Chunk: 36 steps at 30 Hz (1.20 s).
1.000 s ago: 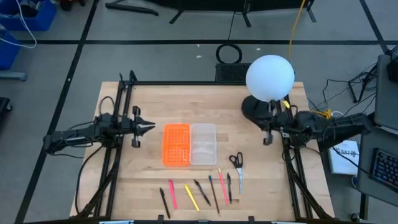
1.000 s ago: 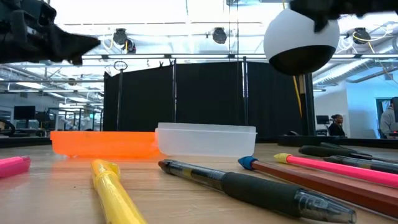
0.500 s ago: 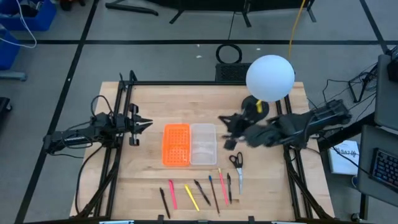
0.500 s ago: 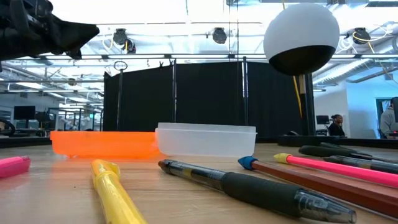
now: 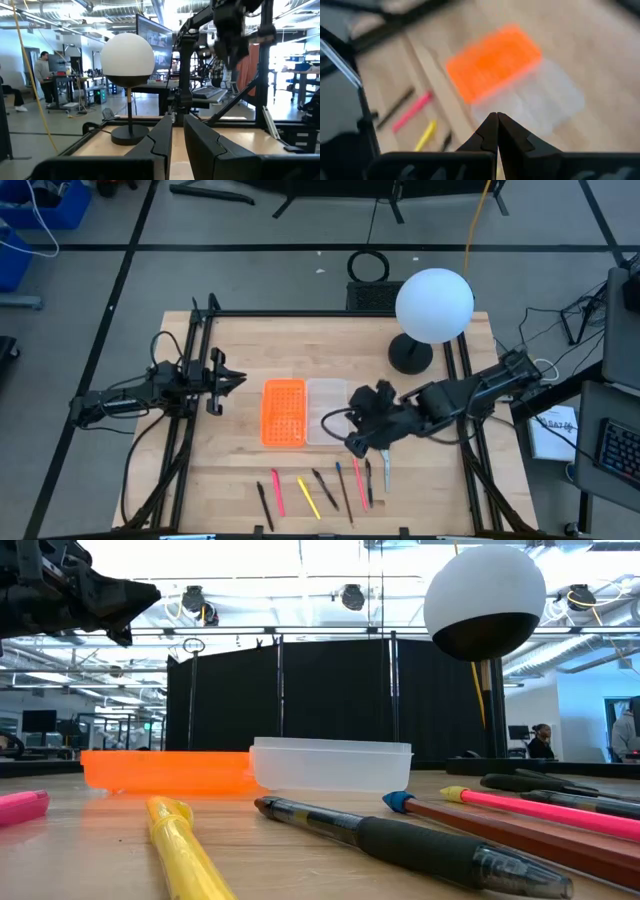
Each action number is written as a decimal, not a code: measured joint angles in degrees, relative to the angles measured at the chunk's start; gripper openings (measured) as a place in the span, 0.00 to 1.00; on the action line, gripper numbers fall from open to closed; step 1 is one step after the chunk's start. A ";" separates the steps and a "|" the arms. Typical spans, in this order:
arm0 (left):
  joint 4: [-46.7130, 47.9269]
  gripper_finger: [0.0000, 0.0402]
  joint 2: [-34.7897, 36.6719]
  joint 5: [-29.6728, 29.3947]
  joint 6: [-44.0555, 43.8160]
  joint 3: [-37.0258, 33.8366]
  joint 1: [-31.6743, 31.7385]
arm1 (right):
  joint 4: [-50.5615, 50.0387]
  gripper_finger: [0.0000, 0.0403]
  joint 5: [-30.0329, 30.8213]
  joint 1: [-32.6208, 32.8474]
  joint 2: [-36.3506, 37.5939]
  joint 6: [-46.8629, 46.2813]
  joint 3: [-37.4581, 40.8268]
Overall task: Pick & place school supplies into a supply box
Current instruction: Put the black scissor into the transparent supply box
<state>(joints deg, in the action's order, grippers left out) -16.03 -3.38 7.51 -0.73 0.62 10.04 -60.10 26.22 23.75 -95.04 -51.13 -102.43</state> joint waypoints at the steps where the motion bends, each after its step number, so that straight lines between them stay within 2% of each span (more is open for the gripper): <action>1: -0.02 0.14 0.00 0.00 0.00 0.00 0.00 | -2.58 0.00 -0.90 0.00 -0.91 -1.99 0.01; 7: 0.00 0.14 0.02 0.02 0.04 0.00 0.00 | -17.76 0.00 -2.15 -0.69 -6.44 -14.10 0.07; 12: -0.04 0.14 0.00 0.02 0.41 0.00 0.00 | -23.39 0.03 -6.64 -1.18 -9.69 -20.05 2.78; 16: -0.02 0.14 0.00 0.00 0.44 0.00 -0.01 | -21.01 0.13 -9.55 -1.62 -9.81 -20.24 8.17; 21: 0.37 0.14 0.00 0.05 0.48 0.00 0.00 | -17.26 0.31 -13.73 -2.47 -9.45 -20.56 15.23; 26: 0.57 0.14 0.00 0.04 0.57 0.00 0.00 | -15.50 0.46 -14.23 -3.06 -9.43 -24.88 20.83; 30: 0.89 0.14 0.01 0.01 1.02 0.00 0.00 | -13.70 0.49 -14.08 -3.06 -9.40 -28.24 23.93; 36: 1.34 0.14 0.00 0.00 2.10 0.00 0.00 | -5.81 0.48 -14.25 -3.11 -9.43 -30.64 27.88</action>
<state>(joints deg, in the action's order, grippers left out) -14.69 -3.38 7.51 1.37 0.62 10.04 -65.91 11.97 20.64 -104.47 -81.77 -74.55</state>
